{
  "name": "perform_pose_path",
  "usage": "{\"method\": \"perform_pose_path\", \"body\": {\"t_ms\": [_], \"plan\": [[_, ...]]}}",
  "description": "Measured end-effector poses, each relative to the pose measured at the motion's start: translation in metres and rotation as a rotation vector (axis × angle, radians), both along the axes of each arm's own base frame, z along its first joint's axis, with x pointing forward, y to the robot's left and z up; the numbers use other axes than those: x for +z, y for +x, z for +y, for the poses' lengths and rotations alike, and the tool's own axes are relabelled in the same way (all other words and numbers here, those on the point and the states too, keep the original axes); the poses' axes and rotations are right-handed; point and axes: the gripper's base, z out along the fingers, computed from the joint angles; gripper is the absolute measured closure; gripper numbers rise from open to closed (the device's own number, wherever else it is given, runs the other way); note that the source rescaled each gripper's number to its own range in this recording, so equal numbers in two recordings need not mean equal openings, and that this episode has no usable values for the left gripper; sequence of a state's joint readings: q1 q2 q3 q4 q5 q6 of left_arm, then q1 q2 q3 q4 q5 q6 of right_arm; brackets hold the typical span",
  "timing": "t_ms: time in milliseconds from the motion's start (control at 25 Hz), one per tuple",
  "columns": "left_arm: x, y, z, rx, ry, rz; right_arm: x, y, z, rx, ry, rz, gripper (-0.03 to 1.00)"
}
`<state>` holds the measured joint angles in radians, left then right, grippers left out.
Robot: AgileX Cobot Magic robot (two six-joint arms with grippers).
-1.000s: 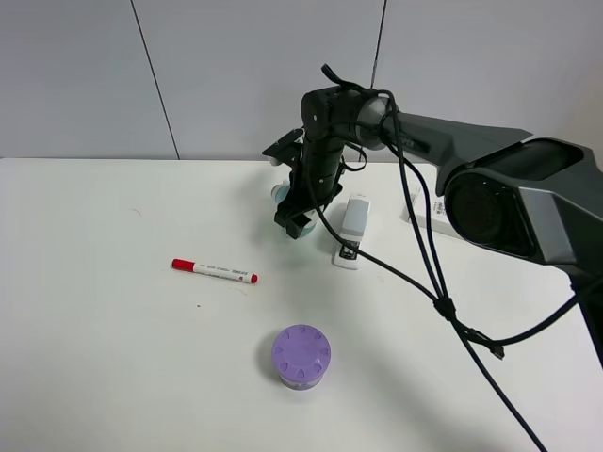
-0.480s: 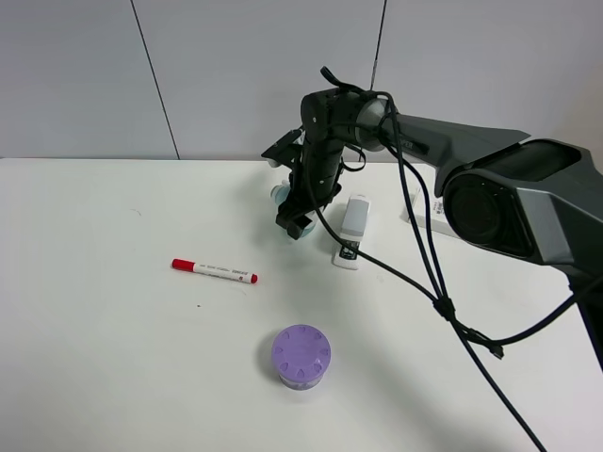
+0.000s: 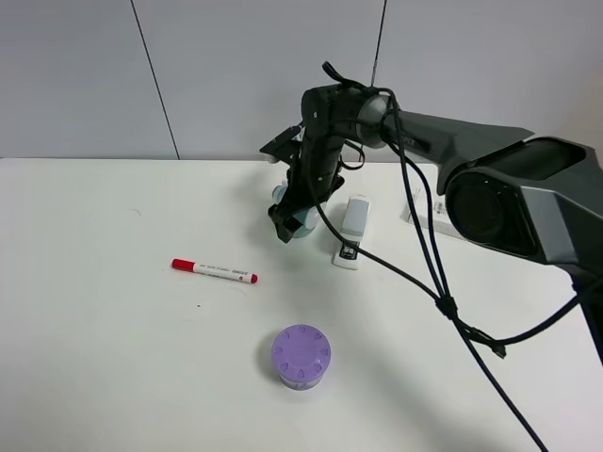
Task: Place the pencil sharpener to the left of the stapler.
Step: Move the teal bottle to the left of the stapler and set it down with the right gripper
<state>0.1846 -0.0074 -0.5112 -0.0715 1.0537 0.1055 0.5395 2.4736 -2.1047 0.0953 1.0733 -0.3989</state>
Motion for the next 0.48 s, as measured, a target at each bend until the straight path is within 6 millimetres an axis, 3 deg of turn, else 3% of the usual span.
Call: {"method": "perform_pose_path", "body": {"t_ms": [120, 280, 480], "plan": [[0.0, 0.0, 0.0, 0.0, 0.0, 0.0, 0.032, -0.003, -0.001, -0.008, 0.019, -0.007, -0.02], [0.0, 0.0, 0.0, 0.0, 0.0, 0.0, 0.11, -0.009, -0.004, -0.067, 0.105, -0.1, -0.03], [0.0, 0.0, 0.0, 0.0, 0.0, 0.0, 0.199, -0.035, -0.017, -0.144, 0.246, -0.215, -0.03]]}}
